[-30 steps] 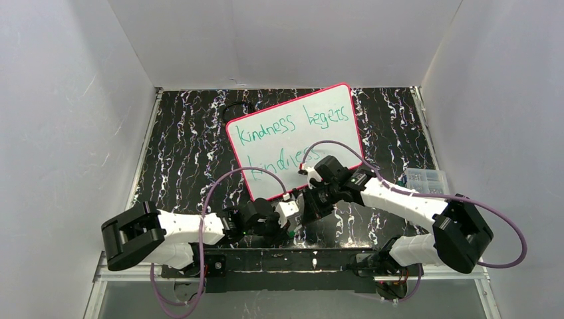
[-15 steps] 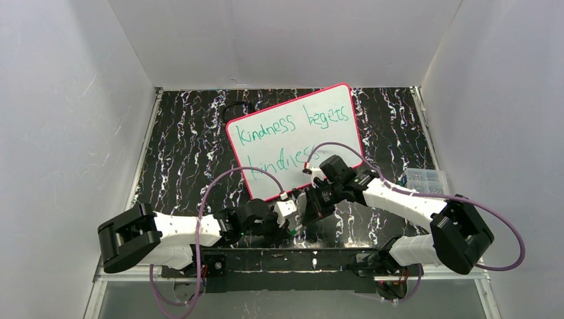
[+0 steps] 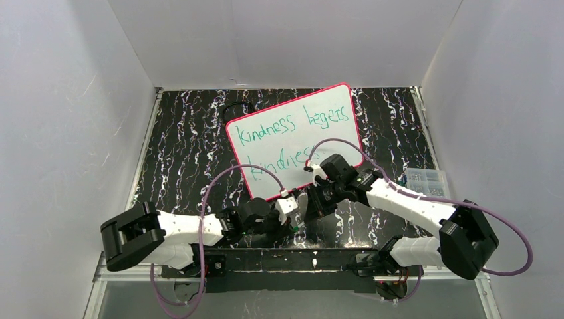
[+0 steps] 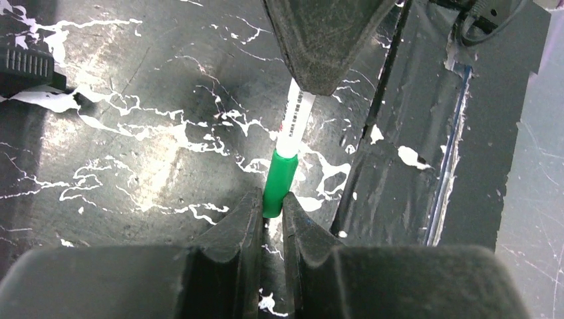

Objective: Write a sentence on the whiteboard
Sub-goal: Close the whiteboard marker at the center of the board.

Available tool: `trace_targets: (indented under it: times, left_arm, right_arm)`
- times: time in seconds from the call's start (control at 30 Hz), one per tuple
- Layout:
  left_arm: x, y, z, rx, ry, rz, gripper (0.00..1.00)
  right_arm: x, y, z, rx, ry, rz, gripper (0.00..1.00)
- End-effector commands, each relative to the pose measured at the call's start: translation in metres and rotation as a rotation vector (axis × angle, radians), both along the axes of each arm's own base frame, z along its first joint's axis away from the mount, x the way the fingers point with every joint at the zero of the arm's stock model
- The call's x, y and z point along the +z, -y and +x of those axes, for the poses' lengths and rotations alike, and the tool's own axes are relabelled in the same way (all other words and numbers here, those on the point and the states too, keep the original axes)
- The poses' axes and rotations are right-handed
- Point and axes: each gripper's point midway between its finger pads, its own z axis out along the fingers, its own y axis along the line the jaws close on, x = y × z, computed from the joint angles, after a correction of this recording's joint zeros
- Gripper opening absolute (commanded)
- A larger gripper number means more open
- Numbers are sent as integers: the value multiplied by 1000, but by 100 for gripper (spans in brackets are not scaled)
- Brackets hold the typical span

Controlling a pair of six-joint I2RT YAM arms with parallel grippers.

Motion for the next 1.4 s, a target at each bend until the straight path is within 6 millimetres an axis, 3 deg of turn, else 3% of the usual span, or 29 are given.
trace_targets:
  times: [0.0,0.2,0.4,0.57,0.77,1.0,1.23,1.37]
  left_arm:
    - [64,43,29,52,99,-217,0]
    - [58,56,32,41,81,-207,0]
    - [51,52,37,85,79,-188,0]
    - [51,43,41,138,82,-191,17]
    - [57,24,44,208,87,-198,30]
    - [66,-14,52,361,97,-171,35]
    - [78,-42,52,447,65,-106,39]
    - [85,-59,53,502,47,-37,40]
  right_arm:
    - [-10,23,1,8,57,-190,1]
    - [-15,25,0,28,101,-336,1]
    - [-25,36,6,7,144,-498,1]
    - [-29,46,12,0,180,-632,1]
    - [-32,53,17,-17,206,-726,1]
    - [-34,51,20,-30,237,-793,1]
    - [-58,53,12,-28,220,-837,1]
    - [-50,40,15,-61,241,-750,1]
